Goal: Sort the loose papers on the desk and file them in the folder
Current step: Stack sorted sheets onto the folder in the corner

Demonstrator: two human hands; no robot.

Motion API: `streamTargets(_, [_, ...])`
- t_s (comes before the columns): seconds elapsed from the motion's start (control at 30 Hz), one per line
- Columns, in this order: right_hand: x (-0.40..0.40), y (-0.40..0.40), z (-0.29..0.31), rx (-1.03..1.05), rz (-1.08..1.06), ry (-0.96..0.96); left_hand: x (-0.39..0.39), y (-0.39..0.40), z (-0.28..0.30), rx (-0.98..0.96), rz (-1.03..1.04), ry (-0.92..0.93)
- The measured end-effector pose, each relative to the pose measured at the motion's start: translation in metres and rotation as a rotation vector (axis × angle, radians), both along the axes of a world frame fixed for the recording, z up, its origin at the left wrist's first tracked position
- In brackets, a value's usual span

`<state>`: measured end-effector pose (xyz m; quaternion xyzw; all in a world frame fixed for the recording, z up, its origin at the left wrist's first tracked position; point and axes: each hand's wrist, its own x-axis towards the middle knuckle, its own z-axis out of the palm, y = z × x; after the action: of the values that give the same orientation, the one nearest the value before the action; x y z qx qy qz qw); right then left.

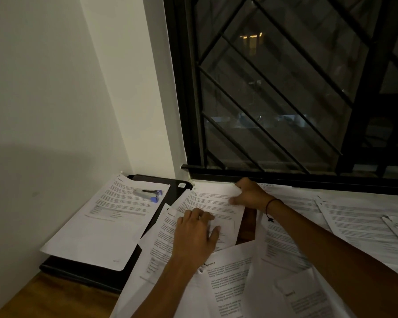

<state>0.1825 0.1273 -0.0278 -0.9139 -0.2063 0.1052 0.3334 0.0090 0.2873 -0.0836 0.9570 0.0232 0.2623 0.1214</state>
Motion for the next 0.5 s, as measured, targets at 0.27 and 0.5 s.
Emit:
streamTargets(0.27, [0.000, 0.014, 0.009, 0.244, -0.238, -0.201, -0.002, -0.002, 0.000, -0.008, 0.020, -0.073])
streamTargets(0.5, [0.022, -0.002, 0.032, 0.222, -0.268, -0.211, -0.001, 0.000, -0.003, -0.017, 0.019, -0.079])
